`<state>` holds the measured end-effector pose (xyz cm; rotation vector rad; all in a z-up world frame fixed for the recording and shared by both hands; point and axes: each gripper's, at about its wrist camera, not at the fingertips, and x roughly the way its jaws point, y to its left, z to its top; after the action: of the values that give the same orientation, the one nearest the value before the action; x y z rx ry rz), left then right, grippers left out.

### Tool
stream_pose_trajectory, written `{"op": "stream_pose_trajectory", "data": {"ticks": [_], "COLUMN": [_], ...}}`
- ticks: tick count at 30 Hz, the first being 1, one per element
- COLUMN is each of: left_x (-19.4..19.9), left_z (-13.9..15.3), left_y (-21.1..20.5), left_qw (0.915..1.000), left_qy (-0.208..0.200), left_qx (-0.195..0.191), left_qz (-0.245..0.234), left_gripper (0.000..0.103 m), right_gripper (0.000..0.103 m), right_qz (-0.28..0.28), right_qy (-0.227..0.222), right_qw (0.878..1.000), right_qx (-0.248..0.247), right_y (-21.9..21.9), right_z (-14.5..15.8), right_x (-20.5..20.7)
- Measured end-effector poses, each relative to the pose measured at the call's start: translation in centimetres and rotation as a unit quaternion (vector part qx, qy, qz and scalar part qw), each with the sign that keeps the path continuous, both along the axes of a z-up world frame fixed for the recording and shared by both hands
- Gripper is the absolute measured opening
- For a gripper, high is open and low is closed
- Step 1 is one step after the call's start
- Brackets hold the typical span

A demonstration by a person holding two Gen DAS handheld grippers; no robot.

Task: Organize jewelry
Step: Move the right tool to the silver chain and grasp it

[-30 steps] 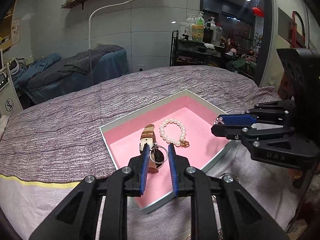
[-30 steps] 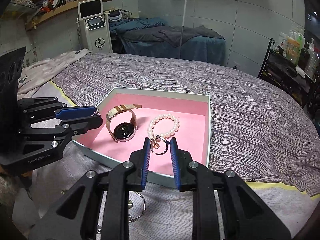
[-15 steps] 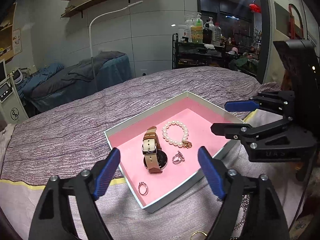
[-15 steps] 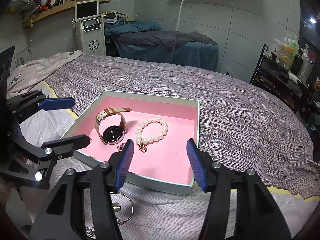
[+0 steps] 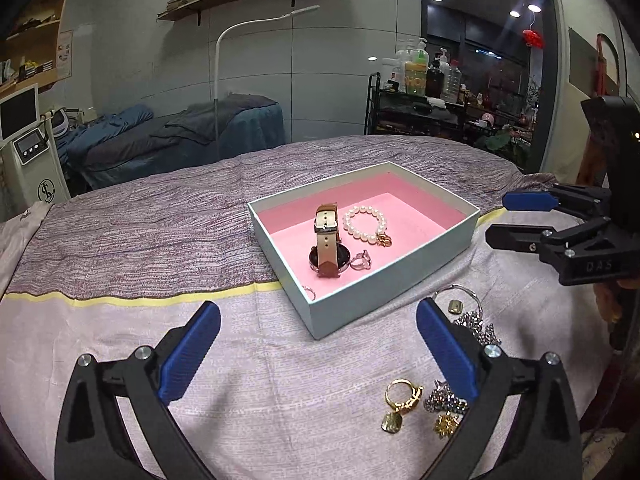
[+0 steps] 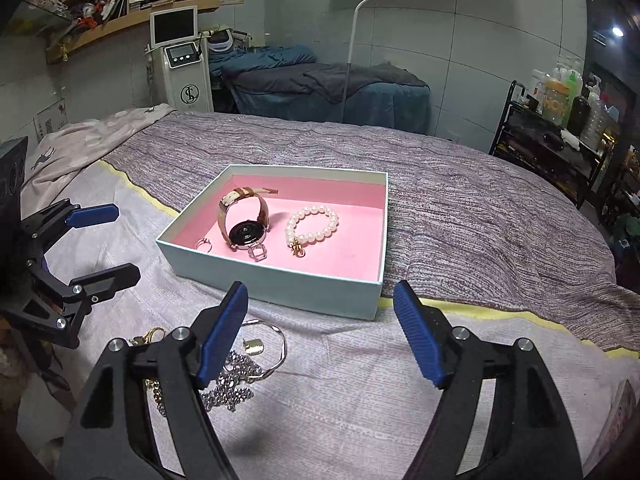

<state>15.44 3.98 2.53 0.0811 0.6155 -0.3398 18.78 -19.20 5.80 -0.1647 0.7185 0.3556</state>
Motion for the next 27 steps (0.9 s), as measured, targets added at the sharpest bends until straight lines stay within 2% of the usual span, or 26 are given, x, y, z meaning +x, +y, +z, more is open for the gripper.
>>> {"op": "stream_pose_trajectory", "data": {"ticks": [5, 14, 15, 17, 21, 24, 27], "left_x": [-2.1, -5.0, -5.2, -5.6, -5.7, -5.7, -5.8], "left_z": [-1.0, -2.2, -2.4, -2.7, -2.9, -2.9, -3.0], "left_y": [0.5, 0.1, 0.0, -0.2, -0.2, -0.4, -0.7], "left_qw": [0.9998, 0.9997, 0.9996, 0.9996, 0.9995, 0.9995, 0.9993], "left_qy": [0.015, 0.021, 0.023, 0.025, 0.028, 0.026, 0.025], "left_qx": [-0.013, -0.008, -0.006, -0.001, -0.002, 0.001, 0.006], "left_qz": [-0.003, -0.013, -0.014, -0.015, -0.015, -0.019, -0.027], "left_gripper": [0.097, 0.096, 0.096, 0.096, 0.096, 0.096, 0.096], "right_gripper": [0.075, 0.073, 0.071, 0.060, 0.050, 0.045, 0.031], "right_qz": [0.009, 0.047, 0.051, 0.055, 0.054, 0.049, 0.044], "right_qy": [0.016, 0.067, 0.074, 0.086, 0.107, 0.106, 0.104], "right_qw": [1.000, 0.997, 0.996, 0.995, 0.993, 0.993, 0.994], "right_qx": [0.002, 0.006, 0.009, 0.008, 0.003, -0.001, -0.006], "right_y": [0.0, 1.6, 1.9, 2.4, 3.3, 4.0, 4.3], "right_z": [-1.0, -3.3, -3.5, -4.0, -5.2, -5.5, -5.6], "right_x": [-1.7, -5.0, -5.2, -5.5, -5.4, -5.2, -4.6]}}
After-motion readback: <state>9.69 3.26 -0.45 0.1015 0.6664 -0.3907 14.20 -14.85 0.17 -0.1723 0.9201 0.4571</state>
